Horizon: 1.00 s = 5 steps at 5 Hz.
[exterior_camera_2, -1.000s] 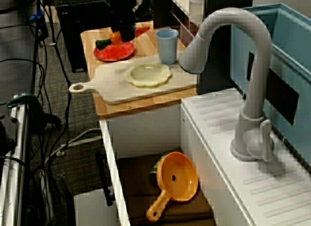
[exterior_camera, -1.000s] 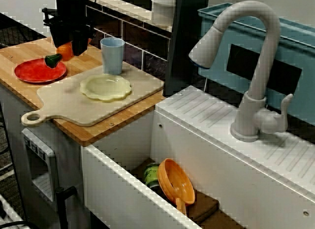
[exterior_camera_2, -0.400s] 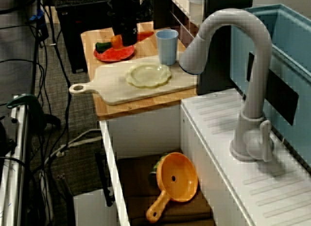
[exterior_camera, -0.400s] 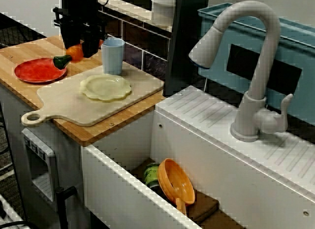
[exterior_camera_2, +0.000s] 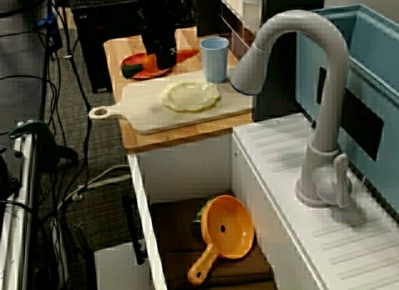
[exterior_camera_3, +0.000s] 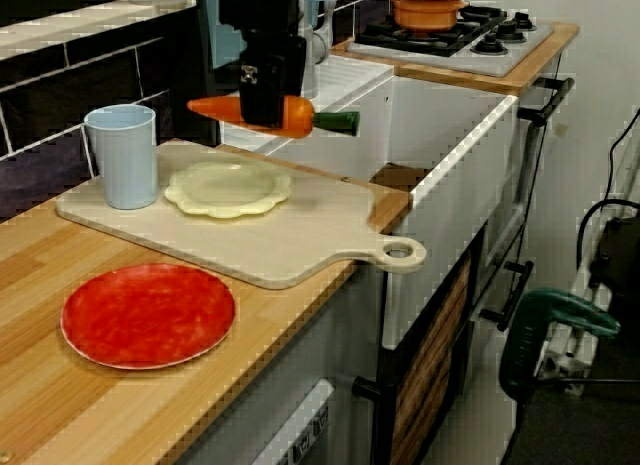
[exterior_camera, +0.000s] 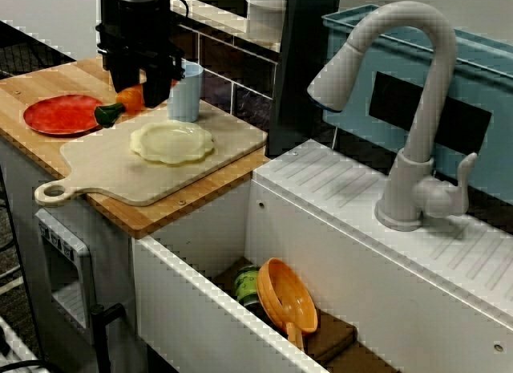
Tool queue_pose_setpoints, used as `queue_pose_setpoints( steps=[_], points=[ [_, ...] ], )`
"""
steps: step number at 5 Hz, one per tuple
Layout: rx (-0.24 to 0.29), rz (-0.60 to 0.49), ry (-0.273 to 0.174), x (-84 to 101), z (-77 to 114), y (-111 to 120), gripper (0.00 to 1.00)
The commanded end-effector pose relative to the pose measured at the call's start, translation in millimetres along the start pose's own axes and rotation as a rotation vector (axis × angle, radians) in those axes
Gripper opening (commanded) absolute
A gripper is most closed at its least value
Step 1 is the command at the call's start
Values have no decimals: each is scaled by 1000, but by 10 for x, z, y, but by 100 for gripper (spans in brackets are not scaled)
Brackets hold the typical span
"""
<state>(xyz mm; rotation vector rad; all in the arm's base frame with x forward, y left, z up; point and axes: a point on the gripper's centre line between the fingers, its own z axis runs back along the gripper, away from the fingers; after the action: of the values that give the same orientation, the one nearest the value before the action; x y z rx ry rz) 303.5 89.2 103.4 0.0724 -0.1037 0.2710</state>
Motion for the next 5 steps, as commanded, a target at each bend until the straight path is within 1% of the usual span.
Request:
queue_pose_setpoints(
  steps=[1,2,3,4,5],
  points=[
    [28,3,-82,42,104,-127,0],
    [44,18,-79,128,-15,-158,0],
    [59,9,-80,176,-82,-148,0],
    [57,24,-84,237,-113,-97,0],
    [66,26,-79,272,-168,-35,0]
  ],
)
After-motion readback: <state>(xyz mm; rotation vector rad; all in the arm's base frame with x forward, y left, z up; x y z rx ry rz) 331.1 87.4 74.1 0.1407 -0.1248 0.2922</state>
